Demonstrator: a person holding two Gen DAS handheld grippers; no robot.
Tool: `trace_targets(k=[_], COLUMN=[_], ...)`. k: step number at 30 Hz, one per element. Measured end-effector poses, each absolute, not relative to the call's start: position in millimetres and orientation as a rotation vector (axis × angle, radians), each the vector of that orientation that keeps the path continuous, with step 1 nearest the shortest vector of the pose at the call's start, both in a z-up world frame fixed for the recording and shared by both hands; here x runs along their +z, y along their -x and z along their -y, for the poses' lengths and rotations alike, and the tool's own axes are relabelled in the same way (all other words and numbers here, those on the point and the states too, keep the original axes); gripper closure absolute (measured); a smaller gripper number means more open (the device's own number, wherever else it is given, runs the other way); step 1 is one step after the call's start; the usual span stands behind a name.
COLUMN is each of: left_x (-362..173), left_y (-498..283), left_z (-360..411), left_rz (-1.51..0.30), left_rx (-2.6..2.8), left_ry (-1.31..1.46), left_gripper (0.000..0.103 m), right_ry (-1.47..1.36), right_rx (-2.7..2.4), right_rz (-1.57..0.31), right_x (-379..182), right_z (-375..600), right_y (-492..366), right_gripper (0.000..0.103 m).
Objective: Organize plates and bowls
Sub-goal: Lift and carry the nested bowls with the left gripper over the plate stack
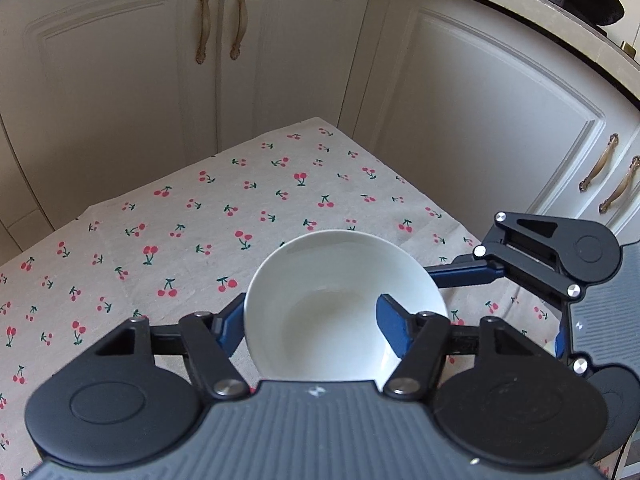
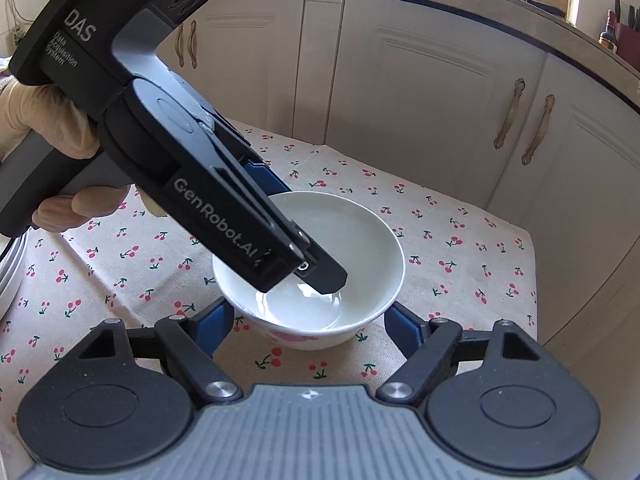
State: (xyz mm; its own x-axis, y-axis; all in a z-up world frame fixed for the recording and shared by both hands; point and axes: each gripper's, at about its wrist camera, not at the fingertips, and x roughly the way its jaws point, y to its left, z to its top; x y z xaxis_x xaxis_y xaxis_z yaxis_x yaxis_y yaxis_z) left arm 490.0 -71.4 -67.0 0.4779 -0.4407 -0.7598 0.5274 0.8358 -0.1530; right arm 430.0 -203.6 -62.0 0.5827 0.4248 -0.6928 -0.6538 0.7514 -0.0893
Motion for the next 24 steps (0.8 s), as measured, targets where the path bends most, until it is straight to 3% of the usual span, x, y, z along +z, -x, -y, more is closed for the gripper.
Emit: trace_targets(k=[24], left_x=[-31], left_y=[-441], left_z=[79], left_rz=[-0.901], left_rx=[-0.601], left_ry=[-0.124], left_gripper=[0.036], right_ry=[0.356], right_rx=[0.634], right_rz=[-0.721], right_x=[-27], right_z=[207], right_y=[-381], right_gripper=[0.018])
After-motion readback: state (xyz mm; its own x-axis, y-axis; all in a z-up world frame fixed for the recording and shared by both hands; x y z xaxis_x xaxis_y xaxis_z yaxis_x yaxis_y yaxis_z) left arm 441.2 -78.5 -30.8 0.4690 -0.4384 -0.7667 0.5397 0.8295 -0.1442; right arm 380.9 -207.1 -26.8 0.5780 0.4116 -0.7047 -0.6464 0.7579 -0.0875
